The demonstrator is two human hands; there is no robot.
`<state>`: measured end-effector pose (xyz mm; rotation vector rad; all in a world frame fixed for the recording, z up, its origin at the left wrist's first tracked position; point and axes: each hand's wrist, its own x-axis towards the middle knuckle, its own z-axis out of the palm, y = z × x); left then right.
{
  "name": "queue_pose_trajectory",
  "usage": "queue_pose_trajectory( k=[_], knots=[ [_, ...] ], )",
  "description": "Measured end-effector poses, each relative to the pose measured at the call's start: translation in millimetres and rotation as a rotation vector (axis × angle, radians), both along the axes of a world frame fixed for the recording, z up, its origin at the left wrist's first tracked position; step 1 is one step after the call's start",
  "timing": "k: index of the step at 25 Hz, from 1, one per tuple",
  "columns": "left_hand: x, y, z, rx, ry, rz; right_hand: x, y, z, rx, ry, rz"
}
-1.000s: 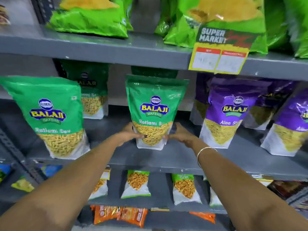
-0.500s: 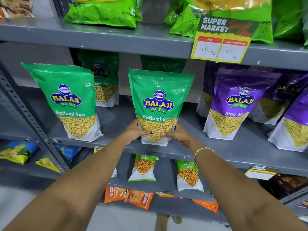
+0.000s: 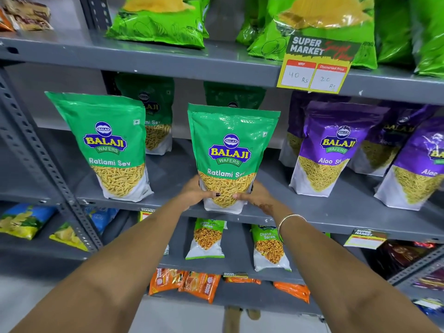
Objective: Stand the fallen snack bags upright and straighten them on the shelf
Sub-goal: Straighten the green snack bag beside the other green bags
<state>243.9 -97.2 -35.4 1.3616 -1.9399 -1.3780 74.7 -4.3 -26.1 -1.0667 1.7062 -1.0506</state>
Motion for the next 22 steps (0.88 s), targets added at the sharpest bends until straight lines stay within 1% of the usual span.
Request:
queue_pose_trajectory(
  k=[7,14,19,20,21,22],
  knots=[
    [-1.2,-5.6,-4.9,0.010,-0.004,0.012,0.6,0.2,4.4,-0.001,-0.021,0.025],
    [-0.8,-7.7,-0.3,0.057,-0.012,-0.023,0.9,0.3,9.8,0.002,-0.009,0.017],
    [2.3,-4.6,7.3,0.107,0.021,-0.071,1.3,3.6,15.7,-0.002,0.013,0.013],
    [1.7,-1.4,10.8,0.080,0.025,-0.053,0.4,4.7,18.6,0.012,0.029,-0.009],
    [1.4,2.9,13.8,0.013,0.035,-0.010,-2.4,5.9,20.1,0.033,0.051,-0.036],
    [2.0,7.2,16.4,-0.123,0.036,0.058,-5.9,7.3,20.2,0.059,0.074,-0.072]
  ],
)
